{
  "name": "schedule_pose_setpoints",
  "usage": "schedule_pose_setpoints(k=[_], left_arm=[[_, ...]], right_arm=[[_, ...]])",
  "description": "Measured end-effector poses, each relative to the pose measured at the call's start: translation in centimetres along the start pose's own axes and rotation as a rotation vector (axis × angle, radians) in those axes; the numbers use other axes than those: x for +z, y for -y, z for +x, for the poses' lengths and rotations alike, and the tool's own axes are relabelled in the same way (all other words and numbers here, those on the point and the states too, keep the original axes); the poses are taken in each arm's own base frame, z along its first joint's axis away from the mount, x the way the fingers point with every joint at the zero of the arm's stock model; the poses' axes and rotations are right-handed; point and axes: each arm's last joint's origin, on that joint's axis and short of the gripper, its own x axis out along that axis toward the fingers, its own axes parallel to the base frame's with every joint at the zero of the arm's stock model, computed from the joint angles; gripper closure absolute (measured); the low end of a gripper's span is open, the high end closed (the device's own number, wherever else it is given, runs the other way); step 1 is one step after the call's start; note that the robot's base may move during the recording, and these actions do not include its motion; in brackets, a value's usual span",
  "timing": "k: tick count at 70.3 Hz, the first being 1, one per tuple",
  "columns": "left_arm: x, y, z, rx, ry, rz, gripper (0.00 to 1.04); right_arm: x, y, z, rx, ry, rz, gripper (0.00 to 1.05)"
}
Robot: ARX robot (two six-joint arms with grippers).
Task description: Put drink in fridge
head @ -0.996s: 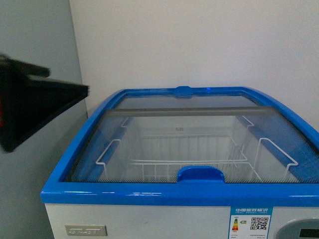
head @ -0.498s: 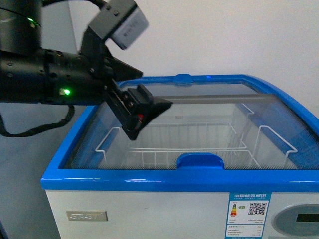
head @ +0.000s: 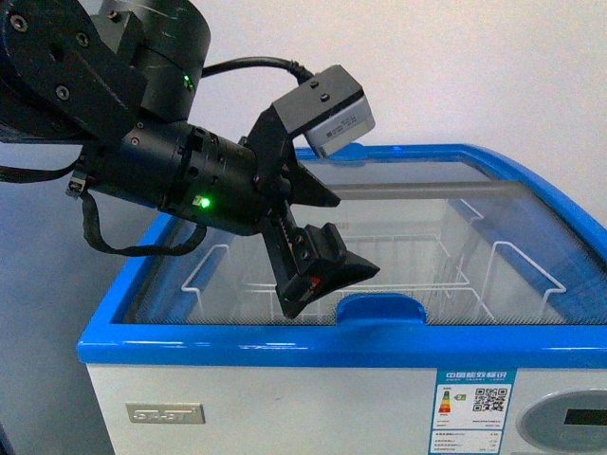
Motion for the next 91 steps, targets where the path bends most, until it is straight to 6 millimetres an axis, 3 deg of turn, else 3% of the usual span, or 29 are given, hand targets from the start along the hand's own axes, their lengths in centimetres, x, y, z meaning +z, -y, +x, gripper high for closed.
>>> schedule_pose_setpoints(k=[21, 56, 91], left_arm=[[-2.0, 0.1, 2.9, -0.033, -0.049, -0.002, 0.08], [-2.9, -2.0, 6.4, 0.01, -0.026, 0.077, 0.08], [-0.9, -8.3, 9.7, 0.212, -0.021, 0.212, 0.08]], right_arm=[[0.0, 0.0, 0.0, 0.0, 0.0, 0.0, 0.62], [0.0, 0.0, 0.0, 0.0, 0.0, 0.0, 0.62], [0.0, 0.0, 0.0, 0.0, 0.0, 0.0, 0.62]])
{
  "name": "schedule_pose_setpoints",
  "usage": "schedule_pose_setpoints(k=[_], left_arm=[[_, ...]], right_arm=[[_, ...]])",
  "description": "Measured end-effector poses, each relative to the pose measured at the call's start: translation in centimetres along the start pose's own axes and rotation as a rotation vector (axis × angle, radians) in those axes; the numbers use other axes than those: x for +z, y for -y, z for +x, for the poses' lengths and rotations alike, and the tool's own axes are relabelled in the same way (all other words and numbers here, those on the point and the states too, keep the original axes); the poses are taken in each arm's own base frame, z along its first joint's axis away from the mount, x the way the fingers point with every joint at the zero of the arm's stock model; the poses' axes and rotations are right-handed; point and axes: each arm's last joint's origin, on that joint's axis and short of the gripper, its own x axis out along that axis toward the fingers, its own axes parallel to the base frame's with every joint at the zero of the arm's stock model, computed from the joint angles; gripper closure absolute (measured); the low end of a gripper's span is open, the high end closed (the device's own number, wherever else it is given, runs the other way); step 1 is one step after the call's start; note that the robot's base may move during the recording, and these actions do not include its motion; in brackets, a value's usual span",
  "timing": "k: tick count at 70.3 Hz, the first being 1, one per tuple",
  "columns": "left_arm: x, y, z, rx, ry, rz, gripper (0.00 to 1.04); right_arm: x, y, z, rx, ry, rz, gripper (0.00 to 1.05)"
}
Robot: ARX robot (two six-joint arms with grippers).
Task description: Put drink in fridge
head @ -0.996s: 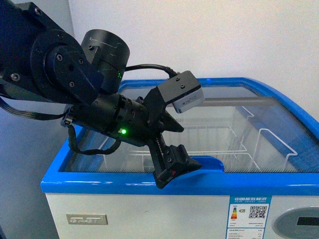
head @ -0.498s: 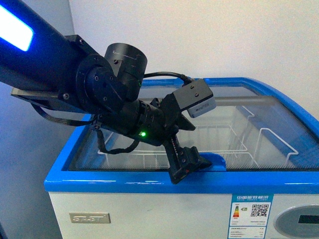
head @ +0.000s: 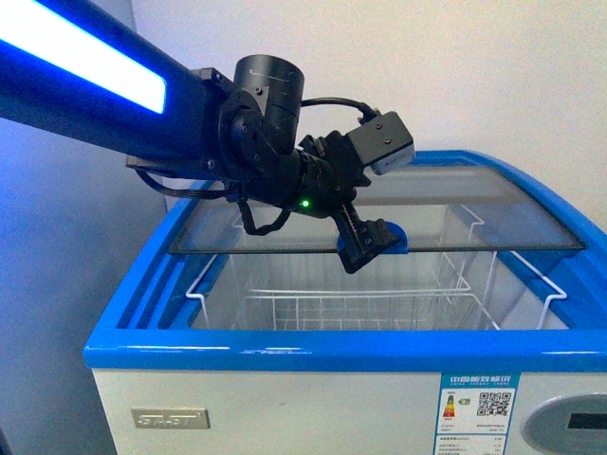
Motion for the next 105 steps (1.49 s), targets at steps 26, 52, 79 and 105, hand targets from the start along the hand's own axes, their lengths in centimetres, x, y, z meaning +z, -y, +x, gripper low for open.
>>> schedule_pose_setpoints(k=[26, 52, 79, 105], left_arm=[[-0.1, -2.9, 2.8, 0.053, -0.021, 0.044, 0.08], [-0.4, -3.6, 4.7, 0.418, -0.039, 0.195, 0.08], [0.7, -7.2, 1.2, 0.505, 0.038, 0.022, 0.08], [5.7, -9.0, -18.1, 0.436, 0.2, -0.566, 0.08]], right_arm=[[0.0, 0.0, 0.0, -0.001, 0.0, 0.0, 0.62], [0.0, 0.0, 0.0, 0.0, 0.0, 0.001, 0.62], [0.0, 0.0, 0.0, -0.002, 0.0, 0.001, 0.62], [0.0, 0.0, 0.0, 0.001, 0.0, 0.001, 0.62]])
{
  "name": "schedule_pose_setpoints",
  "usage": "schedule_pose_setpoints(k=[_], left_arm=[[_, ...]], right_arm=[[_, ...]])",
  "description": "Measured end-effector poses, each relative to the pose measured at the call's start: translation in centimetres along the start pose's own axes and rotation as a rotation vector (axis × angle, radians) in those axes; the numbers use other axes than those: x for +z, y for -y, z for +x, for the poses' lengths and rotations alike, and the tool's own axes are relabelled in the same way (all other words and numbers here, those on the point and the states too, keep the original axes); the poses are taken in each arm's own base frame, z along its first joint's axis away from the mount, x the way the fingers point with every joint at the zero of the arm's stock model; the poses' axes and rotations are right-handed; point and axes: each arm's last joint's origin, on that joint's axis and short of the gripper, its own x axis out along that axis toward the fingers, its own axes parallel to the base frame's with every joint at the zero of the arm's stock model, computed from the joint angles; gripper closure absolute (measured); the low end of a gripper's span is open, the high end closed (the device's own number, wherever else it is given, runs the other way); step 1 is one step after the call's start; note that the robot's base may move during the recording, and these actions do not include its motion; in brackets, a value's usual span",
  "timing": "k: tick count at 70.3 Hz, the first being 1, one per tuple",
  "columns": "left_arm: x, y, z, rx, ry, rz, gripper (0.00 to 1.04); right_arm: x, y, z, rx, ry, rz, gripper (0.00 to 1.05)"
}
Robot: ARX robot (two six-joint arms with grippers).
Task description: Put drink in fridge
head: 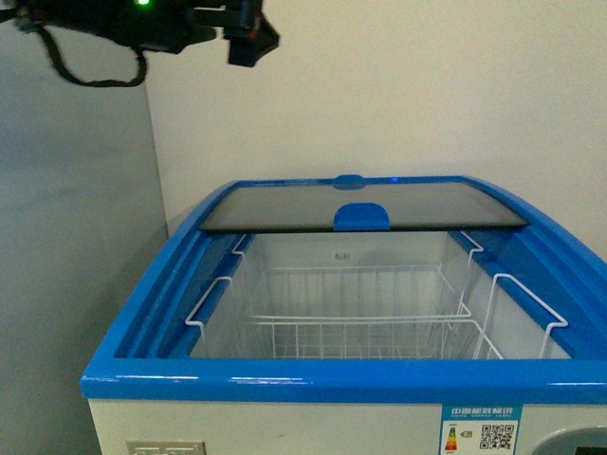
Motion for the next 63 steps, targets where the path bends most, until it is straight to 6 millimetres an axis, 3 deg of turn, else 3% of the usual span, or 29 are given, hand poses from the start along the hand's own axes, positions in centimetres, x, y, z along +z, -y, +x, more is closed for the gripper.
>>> schedule_pose_setpoints(k=[5, 12, 25, 32, 43, 50, 54, 63], left_arm=[[-1.0, -0.3, -3.2, 0.04, -0.006, -0.073, 0.08], [-2.1, 0.0, -6.2, 0.074, -0.011, -0.112, 0.08], [-1.5, 1.1, -12.8, 0.191, 0.024, -0.111, 0.08], [-1.3, 1.4, -15.4, 0.227, 0.034, -0.105, 0.08], [-2.8, 2.8, -20.4, 0.238, 0.001, -0.18, 0.08], [-3.8, 4.3, -22.6, 0.459, -0.052, -0.2, 0.21], [-5.3, 6.0, -25.0, 0.599, -0.068, -0.2, 0.33], [-7.7, 8.0, -27.2, 0.636, -0.058, -0.198, 0.54]], right_arm=[[0.0, 0.0, 0.0, 0.0, 0.0, 0.0, 0.62], [0.0, 0.0, 0.0, 0.0, 0.0, 0.0, 0.62], [0.0, 0.0, 0.0, 0.0, 0.0, 0.0, 0.62], [0.0, 0.0, 0.0, 0.0, 0.0, 0.0, 0.62], [0.0, 0.0, 0.0, 0.0, 0.0, 0.0, 0.62], [0.0, 0.0, 0.0, 0.0, 0.0, 0.0, 0.62], [0.0, 0.0, 0.0, 0.0, 0.0, 0.0, 0.62], [0.0, 0.0, 0.0, -0.003, 0.0, 0.0, 0.62]])
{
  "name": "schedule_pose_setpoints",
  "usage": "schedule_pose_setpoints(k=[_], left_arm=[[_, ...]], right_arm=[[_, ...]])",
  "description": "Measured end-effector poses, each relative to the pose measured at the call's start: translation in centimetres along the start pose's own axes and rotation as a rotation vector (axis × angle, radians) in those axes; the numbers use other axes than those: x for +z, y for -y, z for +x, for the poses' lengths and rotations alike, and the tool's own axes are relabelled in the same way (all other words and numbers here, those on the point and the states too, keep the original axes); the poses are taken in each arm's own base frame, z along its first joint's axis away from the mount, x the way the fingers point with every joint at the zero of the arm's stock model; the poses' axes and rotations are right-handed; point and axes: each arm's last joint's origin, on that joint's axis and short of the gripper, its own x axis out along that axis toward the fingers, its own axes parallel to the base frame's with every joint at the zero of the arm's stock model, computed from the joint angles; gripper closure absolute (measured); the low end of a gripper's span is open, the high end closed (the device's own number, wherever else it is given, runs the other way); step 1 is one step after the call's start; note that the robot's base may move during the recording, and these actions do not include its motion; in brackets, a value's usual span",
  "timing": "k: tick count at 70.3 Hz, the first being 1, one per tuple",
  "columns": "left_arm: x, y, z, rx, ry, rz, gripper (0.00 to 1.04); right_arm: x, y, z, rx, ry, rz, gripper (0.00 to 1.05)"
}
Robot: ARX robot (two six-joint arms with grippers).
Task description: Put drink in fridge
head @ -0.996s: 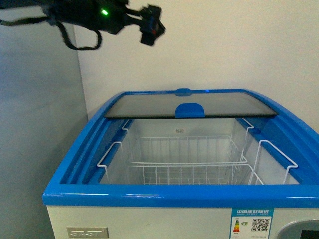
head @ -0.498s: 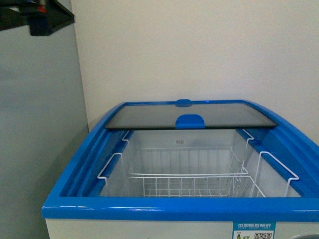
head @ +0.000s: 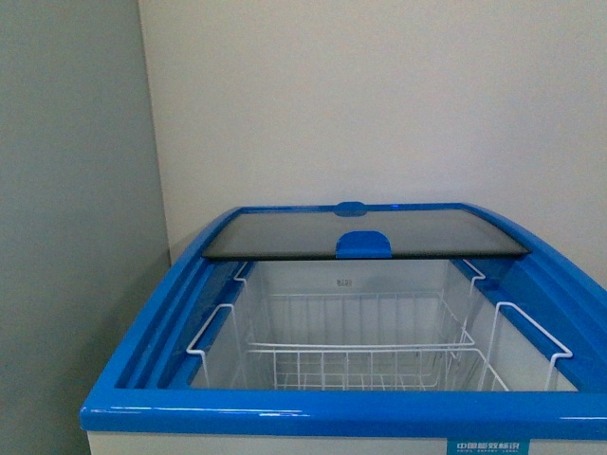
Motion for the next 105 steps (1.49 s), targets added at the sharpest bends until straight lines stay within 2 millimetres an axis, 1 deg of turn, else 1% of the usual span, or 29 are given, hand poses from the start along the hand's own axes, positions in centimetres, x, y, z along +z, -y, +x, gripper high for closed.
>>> schedule_pose_setpoints(k=[4, 9, 12, 20, 35, 38, 40, 42, 43, 48, 51, 57, 59, 61, 62, 64, 66, 67, 70, 78, 81, 83, 86, 90, 95, 98, 100, 103, 105], left_arm=[[-1.2, 0.0, -0.6, 0.0, -0.012, 0.0, 0.63], [-2.9, 0.0, -1.3, -0.001, -0.034, 0.0, 0.77], [-3.4, 0.0, -1.6, -0.001, -0.037, 0.0, 0.83], [-4.6, 0.0, -2.7, -0.002, -0.029, -0.001, 1.02], [-6.6, 0.1, -4.2, -0.001, -0.033, -0.003, 1.02], [-6.9, 0.1, -4.5, -0.001, -0.033, -0.003, 1.02], [-7.1, 0.1, -4.7, -0.001, -0.03, -0.003, 1.02], [-7.2, 0.1, -4.8, -0.002, -0.028, -0.003, 1.02], [-7.3, 0.1, -5.0, -0.002, -0.026, -0.003, 1.02], [-7.6, 0.1, -5.3, -0.002, -0.024, -0.003, 1.02], [-7.9, 0.1, -5.6, -0.002, -0.026, -0.003, 1.02], [-8.3, 0.1, -6.0, -0.001, -0.027, -0.003, 1.02], [-8.4, 0.1, -6.2, -0.001, -0.025, -0.003, 1.02], [-8.5, 0.1, -6.3, -0.001, -0.025, -0.003, 1.02], [-8.6, 0.1, -6.4, -0.001, -0.025, -0.003, 1.02], [-8.8, 0.1, -6.5, -0.002, -0.025, -0.004, 1.02], [-8.8, 0.1, -6.6, -0.002, -0.024, -0.004, 0.99], [-8.9, 0.1, -6.6, -0.002, -0.024, -0.004, 0.96], [-8.9, 0.1, -6.7, -0.002, -0.023, -0.004, 0.9], [-8.9, 0.1, -6.7, -0.002, -0.021, -0.004, 0.69], [-8.9, 0.1, -6.7, -0.002, -0.021, -0.004, 0.58], [-8.9, 0.1, -6.7, -0.001, -0.021, -0.004, 0.51], [-8.9, 0.1, -6.7, -0.001, -0.021, -0.004, 0.44], [-8.9, 0.1, -6.7, -0.001, -0.021, -0.004, 0.37], [-8.9, 0.1, -6.7, -0.002, -0.021, -0.004, 0.25], [-8.9, 0.1, -6.7, -0.002, -0.021, -0.004, 0.19], [-8.9, 0.1, -6.7, -0.002, -0.021, -0.004, 0.13], [-8.9, 0.1, -6.7, -0.001, -0.021, -0.003, 0.07], [-8.9, 0.1, -6.7, -0.002, -0.021, -0.003, 0.07]], right_arm=[[0.0, 0.0, 0.0, 0.006, 0.0, 0.0, 0.62], [0.0, 0.0, 0.0, 0.007, 0.0, 0.0, 0.62], [0.0, 0.0, 0.0, 0.005, 0.0, 0.0, 0.62], [0.0, 0.0, 0.0, 0.001, 0.0, 0.0, 0.62], [0.0, 0.0, 0.0, 0.006, 0.0, 0.001, 0.62], [0.1, -0.1, 0.3, 0.066, -0.054, -0.01, 0.62], [0.5, 0.1, 0.5, 0.154, -0.138, -0.046, 0.62], [0.7, 0.1, 0.7, 0.191, -0.179, -0.062, 0.62], [0.9, 0.2, 0.9, 0.234, -0.23, -0.079, 0.62], [0.8, 0.6, 1.6, 0.328, -0.369, -0.096, 0.62], [0.1, 1.0, 2.9, 0.383, -0.446, -0.088, 0.62], [0.1, 1.4, 4.8, 0.434, -0.486, -0.076, 0.62], [0.4, 1.8, 6.1, 0.438, -0.486, -0.084, 0.62], [0.7, 2.1, 6.8, 0.438, -0.486, -0.084, 0.62], [0.7, 2.3, 7.8, 0.436, -0.495, -0.087, 0.62], [0.8, 2.8, 9.1, 0.425, -0.505, -0.097, 0.62], [0.8, 3.1, 9.7, 0.426, -0.513, -0.104, 0.62], [0.9, 3.4, 10.5, 0.423, -0.523, -0.107, 0.62], [0.9, 3.8, 11.4, 0.427, -0.533, -0.118, 0.62], [1.0, 4.3, 14.7, 0.488, -0.546, -0.194, 0.62], [1.0, 4.2, 16.2, 0.531, -0.54, -0.243, 0.62], [1.0, 4.0, 17.2, 0.553, -0.54, -0.275, 0.62], [1.1, 3.6, 18.2, 0.579, -0.532, -0.315, 0.62], [1.1, 3.1, 19.1, 0.599, -0.525, -0.354, 0.62], [1.0, 2.0, 20.6, 0.641, -0.51, -0.444, 0.62], [0.8, 1.5, 21.2, 0.661, -0.502, -0.488, 0.62], [0.5, 0.7, 21.9, 0.691, -0.497, -0.553, 0.62], [0.0, -0.1, 22.5, 0.722, -0.497, -0.613, 0.62], [-0.2, -0.5, 22.8, 0.743, -0.494, -0.653, 0.62]])
